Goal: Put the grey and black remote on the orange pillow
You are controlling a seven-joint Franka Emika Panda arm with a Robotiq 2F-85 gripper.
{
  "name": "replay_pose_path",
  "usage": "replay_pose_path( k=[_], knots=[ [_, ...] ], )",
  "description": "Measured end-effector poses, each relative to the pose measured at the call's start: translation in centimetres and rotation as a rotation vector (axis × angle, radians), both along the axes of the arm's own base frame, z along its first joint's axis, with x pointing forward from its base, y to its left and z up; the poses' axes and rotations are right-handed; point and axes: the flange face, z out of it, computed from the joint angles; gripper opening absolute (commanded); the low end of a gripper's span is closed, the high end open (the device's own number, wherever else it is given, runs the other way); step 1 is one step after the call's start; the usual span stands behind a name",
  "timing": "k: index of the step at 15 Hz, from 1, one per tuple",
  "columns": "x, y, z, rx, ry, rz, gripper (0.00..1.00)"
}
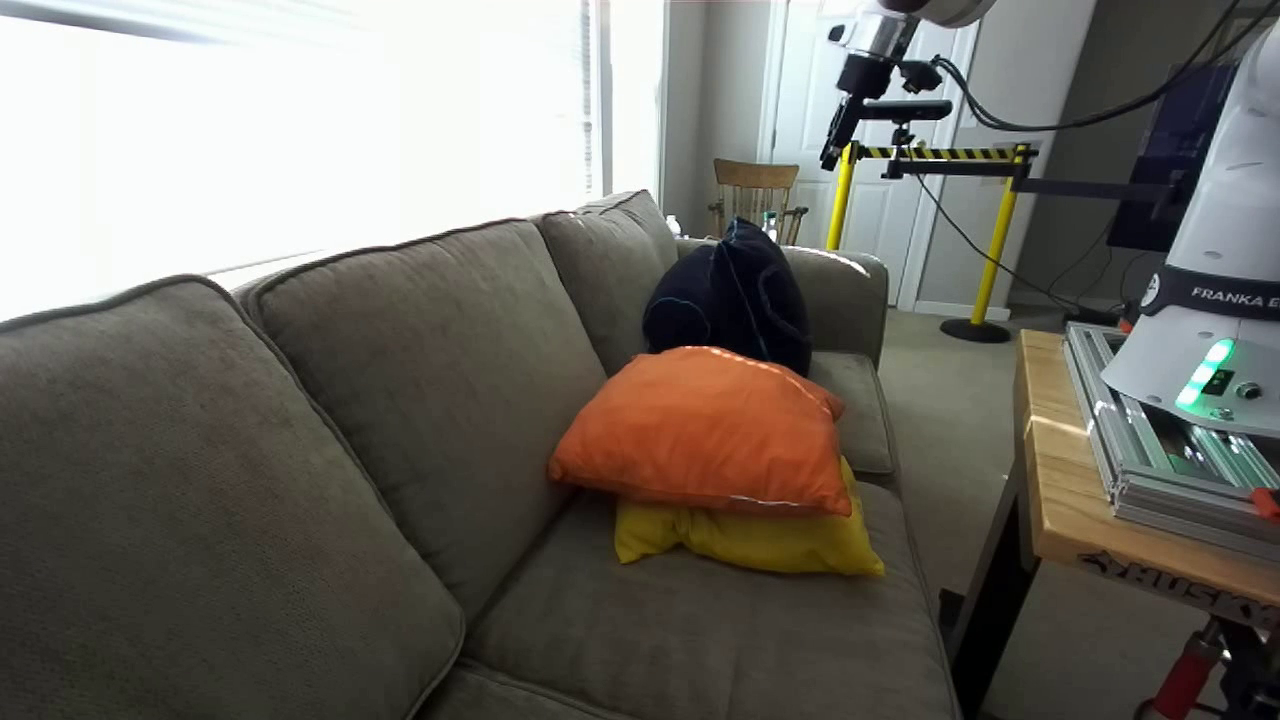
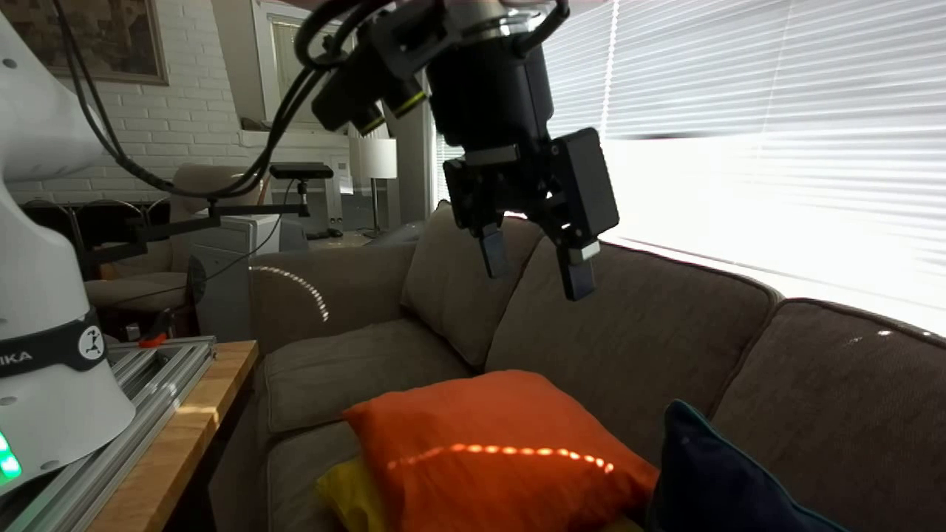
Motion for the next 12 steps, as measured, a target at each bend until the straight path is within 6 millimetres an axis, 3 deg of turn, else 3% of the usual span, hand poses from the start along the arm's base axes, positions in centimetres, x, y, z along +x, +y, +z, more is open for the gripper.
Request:
replay_pose_path(
  k=[2, 6, 9, 12],
  knots=[
    [-0.1, -0.7, -1.2, -0.002, 0.011, -0.047, 1.0],
    [-0.8, -1.7, -6.1, 0.052, 0.104, -0.179, 1.0],
    [-1.3, -0.5, -8.9, 0.102, 0.175, -0.199, 1.0],
    [-2.0, 1.2, -10.4, 0.121, 0.203, -0.111, 1.0]
  ],
)
